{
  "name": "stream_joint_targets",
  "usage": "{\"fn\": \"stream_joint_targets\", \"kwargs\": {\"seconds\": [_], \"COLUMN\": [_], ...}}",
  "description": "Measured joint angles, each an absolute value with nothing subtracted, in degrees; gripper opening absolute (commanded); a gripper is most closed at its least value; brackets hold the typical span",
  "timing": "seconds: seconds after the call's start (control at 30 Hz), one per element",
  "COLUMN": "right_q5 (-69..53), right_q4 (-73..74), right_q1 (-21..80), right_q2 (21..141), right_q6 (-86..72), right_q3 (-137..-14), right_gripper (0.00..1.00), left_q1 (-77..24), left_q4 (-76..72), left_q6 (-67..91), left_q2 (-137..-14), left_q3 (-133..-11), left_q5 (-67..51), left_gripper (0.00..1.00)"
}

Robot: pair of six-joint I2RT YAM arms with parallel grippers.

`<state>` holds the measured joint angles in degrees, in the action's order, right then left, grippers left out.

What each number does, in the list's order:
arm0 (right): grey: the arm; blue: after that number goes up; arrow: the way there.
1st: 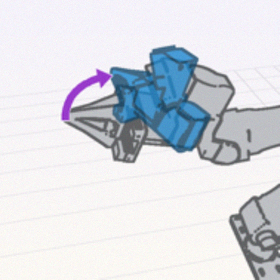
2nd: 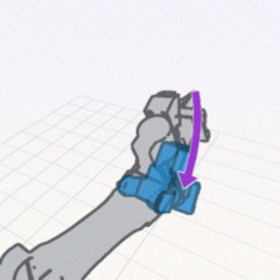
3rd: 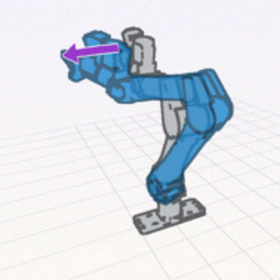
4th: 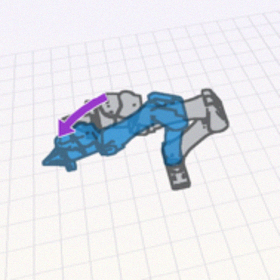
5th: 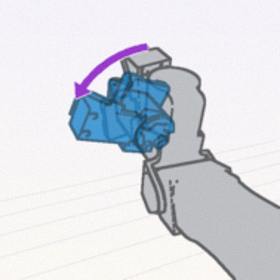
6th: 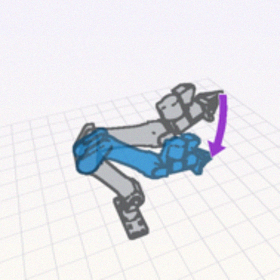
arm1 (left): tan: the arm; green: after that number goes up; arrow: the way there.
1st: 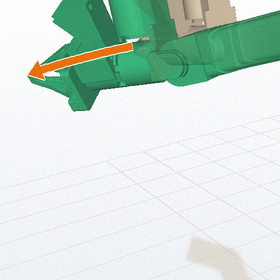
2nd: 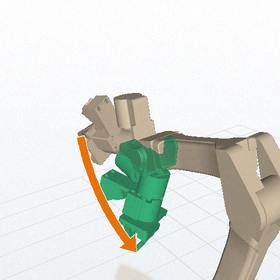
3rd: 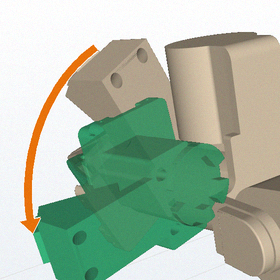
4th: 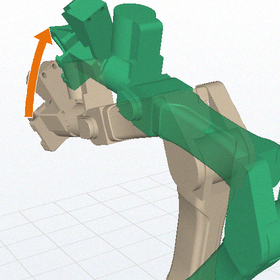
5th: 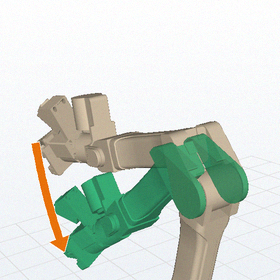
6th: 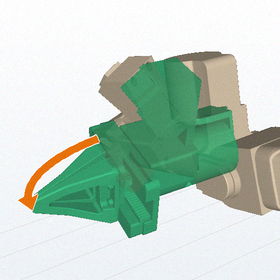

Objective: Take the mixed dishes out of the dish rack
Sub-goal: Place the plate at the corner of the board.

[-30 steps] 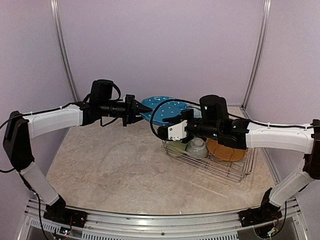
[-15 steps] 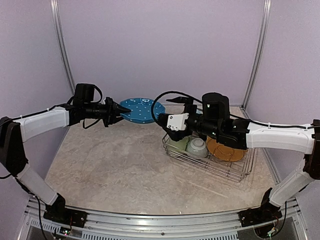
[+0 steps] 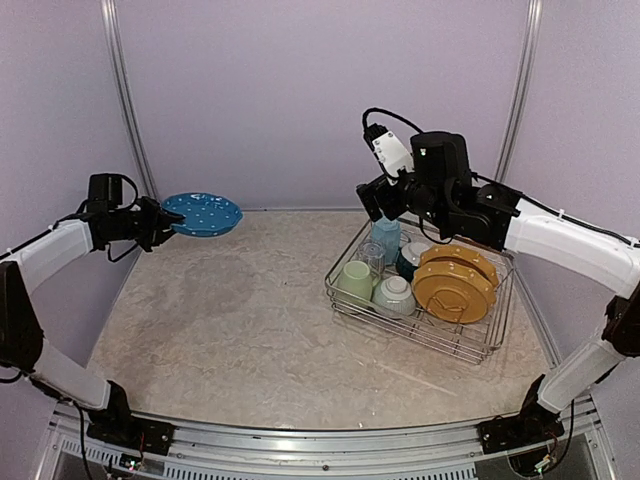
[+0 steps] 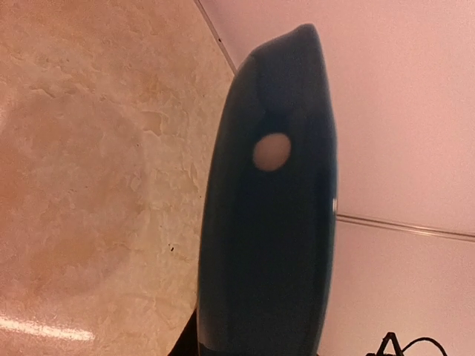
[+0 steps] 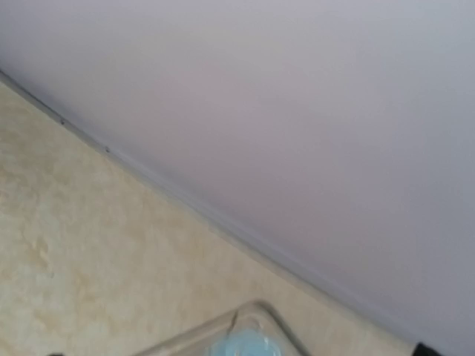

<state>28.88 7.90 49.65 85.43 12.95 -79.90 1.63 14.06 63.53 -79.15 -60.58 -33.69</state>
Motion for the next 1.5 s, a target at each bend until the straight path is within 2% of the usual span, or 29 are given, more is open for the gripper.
{"fn": "stream_joint_targets", "kwargs": {"seconds": [0.3, 0.5, 0.83, 0.93, 1.0, 1.3, 1.5], "right_q5": [29.95, 30.20, 30.63, 29.76, 29.32, 29.39, 29.95], "right_q4": [28.42, 34.85, 38.35, 38.35, 38.50, 41.21, 46.04], "right_q1": [46.96, 46.96, 46.96, 46.96, 46.96, 46.94, 46.96], "right_q2": [85.86, 81.38, 69.60, 66.85, 65.69, 65.45, 68.20], "right_q6": [-7.79, -16.47, -15.16, -14.04, -13.52, -13.26, -15.22], "right_q3": [-87.35, -87.33, -84.07, -81.91, -80.66, -79.92, -80.66], "right_gripper": [1.00, 1.00, 1.00, 1.00, 1.00, 1.00, 1.00], "left_q1": [5.34, 6.04, 6.02, 6.02, 6.02, 6.09, 6.09], "left_q4": [10.26, 0.30, -8.27, -10.41, -11.64, -11.18, -3.84], "left_q6": [62.70, 64.03, 67.72, 67.70, 67.59, 64.73, 59.96], "left_q2": [-81.62, -90.76, -104.27, -106.08, -106.94, -109.58, -109.34], "left_q3": [-58.50, -58.46, -58.15, -58.15, -58.15, -58.61, -59.51], "left_q5": [-21.98, -17.67, -17.12, -17.87, -18.33, -20.58, -19.51], "left_gripper": [0.00, 0.00, 0.00, 0.04, 0.09, 0.64, 0.87]}}
